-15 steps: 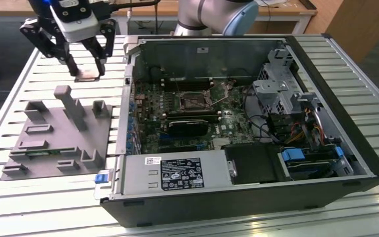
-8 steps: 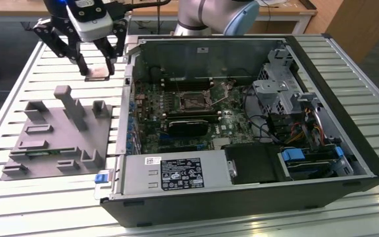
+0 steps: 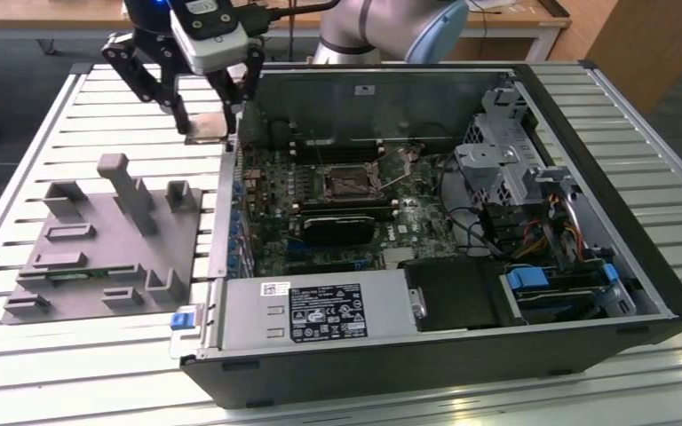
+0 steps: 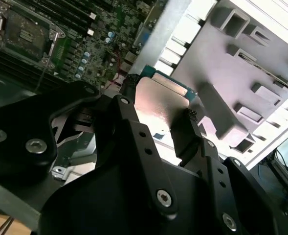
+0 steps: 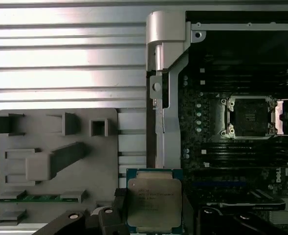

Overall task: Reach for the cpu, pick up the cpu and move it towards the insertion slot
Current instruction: 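Pick up the cpu and move it towards the insertion slot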

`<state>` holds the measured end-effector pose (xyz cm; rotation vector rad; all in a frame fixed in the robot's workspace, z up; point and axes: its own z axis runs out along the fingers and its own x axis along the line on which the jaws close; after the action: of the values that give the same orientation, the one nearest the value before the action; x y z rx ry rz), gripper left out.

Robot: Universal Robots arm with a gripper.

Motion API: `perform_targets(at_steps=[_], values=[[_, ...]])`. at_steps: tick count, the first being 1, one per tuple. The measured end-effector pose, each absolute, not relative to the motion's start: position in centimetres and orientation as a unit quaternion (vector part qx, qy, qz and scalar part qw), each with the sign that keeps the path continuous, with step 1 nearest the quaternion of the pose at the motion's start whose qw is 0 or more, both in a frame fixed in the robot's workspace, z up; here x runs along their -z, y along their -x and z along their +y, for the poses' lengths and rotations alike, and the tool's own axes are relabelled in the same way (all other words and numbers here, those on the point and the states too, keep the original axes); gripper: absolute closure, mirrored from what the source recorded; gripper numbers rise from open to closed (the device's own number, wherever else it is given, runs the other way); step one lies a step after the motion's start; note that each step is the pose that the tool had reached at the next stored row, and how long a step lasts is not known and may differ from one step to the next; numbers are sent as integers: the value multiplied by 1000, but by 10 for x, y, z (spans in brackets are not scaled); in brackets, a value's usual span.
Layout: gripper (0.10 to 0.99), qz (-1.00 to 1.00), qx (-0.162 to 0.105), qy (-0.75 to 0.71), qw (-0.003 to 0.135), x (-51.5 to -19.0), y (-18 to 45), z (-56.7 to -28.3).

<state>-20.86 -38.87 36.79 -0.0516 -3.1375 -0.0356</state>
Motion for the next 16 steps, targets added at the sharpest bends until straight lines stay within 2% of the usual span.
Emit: perform_targets(at_steps=[16], values=[[549,-1000,11,23,2,-365,160,-384]])
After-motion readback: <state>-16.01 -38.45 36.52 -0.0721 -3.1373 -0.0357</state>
